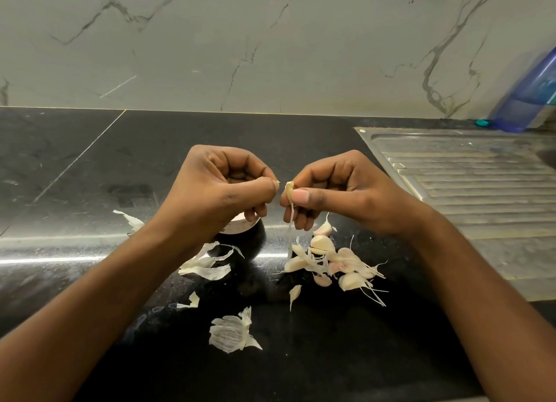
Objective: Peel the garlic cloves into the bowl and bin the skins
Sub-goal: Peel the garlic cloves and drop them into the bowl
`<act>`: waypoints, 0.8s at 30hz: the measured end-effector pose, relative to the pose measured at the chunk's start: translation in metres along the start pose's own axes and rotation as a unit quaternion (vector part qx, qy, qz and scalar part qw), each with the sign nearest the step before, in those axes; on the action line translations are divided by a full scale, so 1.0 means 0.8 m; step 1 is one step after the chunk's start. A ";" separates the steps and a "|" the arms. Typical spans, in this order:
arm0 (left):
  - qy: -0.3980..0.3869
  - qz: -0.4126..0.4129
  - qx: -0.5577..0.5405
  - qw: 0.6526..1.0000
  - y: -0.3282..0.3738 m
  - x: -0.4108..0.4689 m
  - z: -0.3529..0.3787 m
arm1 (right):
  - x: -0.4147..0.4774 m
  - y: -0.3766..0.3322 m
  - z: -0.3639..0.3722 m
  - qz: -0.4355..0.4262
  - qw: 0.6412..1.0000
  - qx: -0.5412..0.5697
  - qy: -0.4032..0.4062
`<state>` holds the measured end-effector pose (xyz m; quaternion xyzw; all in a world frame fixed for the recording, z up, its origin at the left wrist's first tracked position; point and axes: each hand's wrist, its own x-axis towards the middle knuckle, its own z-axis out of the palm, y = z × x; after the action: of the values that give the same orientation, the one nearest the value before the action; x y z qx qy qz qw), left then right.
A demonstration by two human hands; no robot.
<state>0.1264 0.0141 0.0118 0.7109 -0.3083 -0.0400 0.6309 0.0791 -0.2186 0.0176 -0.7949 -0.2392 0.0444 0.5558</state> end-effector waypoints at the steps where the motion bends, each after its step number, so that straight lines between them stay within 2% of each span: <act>1: -0.002 0.001 0.000 1.000 0.000 0.000 0.000 | 0.000 -0.001 -0.001 0.002 1.000 -0.003 0.000; 9: -0.044 0.002 0.010 0.999 0.003 -0.003 0.000 | 0.000 0.002 -0.003 0.031 0.999 -0.021 -0.015; 24: -0.034 0.042 0.083 0.995 0.002 -0.001 -0.004 | -0.001 0.005 -0.008 0.010 0.998 -0.063 0.021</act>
<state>0.1268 0.0173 0.0135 0.7454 -0.3616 -0.0115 0.5598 0.0815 -0.2256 0.0163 -0.8317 -0.2220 0.0183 0.5087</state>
